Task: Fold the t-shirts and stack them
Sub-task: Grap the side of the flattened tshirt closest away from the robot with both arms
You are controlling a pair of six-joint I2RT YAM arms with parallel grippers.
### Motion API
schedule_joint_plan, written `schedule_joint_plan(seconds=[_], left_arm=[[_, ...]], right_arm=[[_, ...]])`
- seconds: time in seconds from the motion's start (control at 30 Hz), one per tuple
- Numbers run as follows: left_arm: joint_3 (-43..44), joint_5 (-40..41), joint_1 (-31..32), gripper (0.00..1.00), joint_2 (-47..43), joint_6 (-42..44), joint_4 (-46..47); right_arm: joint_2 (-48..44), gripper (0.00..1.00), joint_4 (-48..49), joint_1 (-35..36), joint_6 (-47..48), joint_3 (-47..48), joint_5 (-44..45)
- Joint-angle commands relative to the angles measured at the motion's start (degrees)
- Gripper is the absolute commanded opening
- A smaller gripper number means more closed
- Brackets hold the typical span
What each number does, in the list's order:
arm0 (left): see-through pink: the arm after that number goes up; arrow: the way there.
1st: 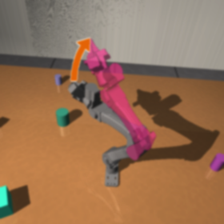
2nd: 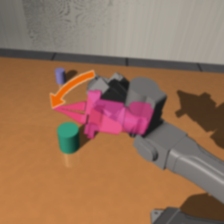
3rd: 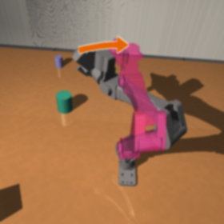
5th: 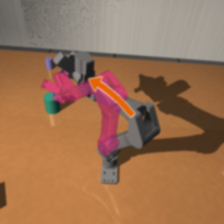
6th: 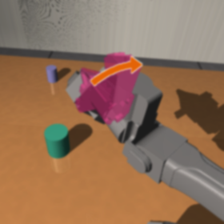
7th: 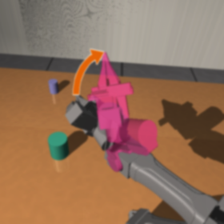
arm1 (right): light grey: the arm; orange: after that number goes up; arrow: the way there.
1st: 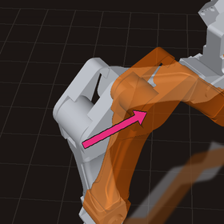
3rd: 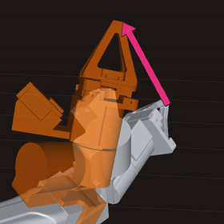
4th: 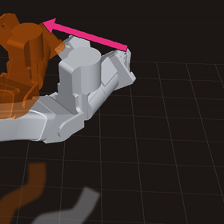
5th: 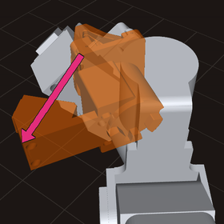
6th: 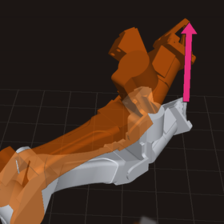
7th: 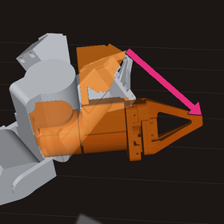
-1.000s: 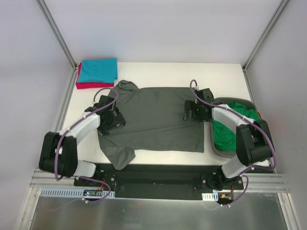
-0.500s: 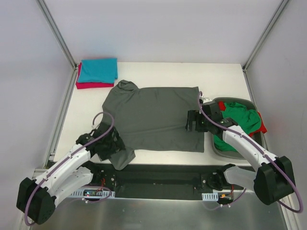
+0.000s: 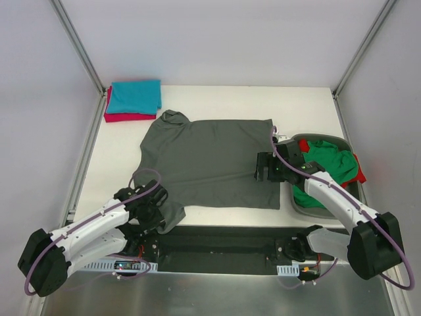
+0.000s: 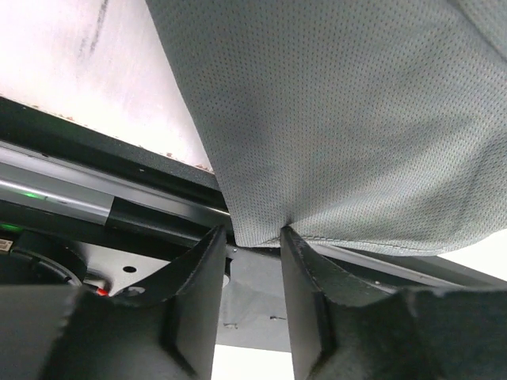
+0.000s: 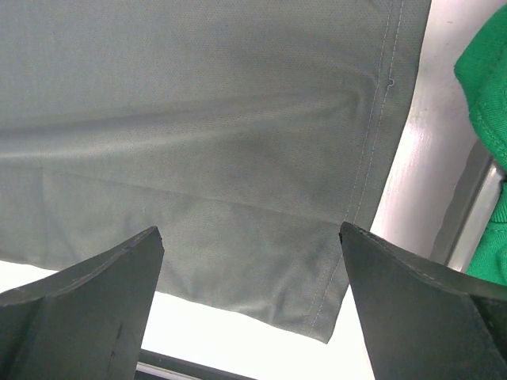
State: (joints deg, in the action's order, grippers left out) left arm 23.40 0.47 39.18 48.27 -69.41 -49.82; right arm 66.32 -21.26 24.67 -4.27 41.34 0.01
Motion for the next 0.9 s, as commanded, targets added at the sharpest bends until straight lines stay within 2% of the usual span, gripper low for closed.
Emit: schedule_joint_plan(seconds=[0.0, 0.07, 0.1, 0.17, 0.33, 0.5, 0.67, 0.8, 0.87], left_arm=[[0.69, -0.29, 1.42, 0.33, 0.60, -1.87, -0.63], [-0.45, -0.38, 1.51, 0.32, 0.51, -1.87, 1.73], [-0.89, -1.77, 1.51, 0.28, 0.68, -1.70, 2.96], [-1.25, -2.49, 1.60, 0.00, 0.68, -1.43, 5.43], [1.12, -1.00, 1.95, 0.00, -4.58, 0.67, 6.05], [4.81, -1.52, 1.95, 0.00, -7.31, 5.51, 6.05], [7.10, -3.10, 1.87, 0.00, -6.00, 8.32, 6.05], [7.36, -2.14, 1.95, 0.00, -5.29, 8.59, 6.05], [7.54, -2.05, 1.95, 0.00, -5.12, 8.67, 6.05]], right_arm=[[0.21, 0.96, 0.87, -0.06, -0.39, -0.03, 0.60], [0.21, 0.96, 0.87, 0.03, -0.39, -0.12, 0.69], [0.12, 0.96, 0.69, -0.06, -0.47, -0.03, 0.78], [-0.49, 0.96, 0.34, -0.06, -1.00, -0.38, 0.78], [-5.75, 0.96, -2.73, 0.03, -3.98, -3.01, 2.80], [-15.94, 0.96, -5.63, 0.38, -9.16, -8.46, 4.29], [-25.27, 0.96, -6.17, 1.61, -15.14, -16.11, -1.31], [-27.13, 0.98, -9.94, 3.72, -18.48, -18.22, -0.36], [-26.34, 0.97, -11.78, 4.60, -19.98, -18.66, 3.58]])
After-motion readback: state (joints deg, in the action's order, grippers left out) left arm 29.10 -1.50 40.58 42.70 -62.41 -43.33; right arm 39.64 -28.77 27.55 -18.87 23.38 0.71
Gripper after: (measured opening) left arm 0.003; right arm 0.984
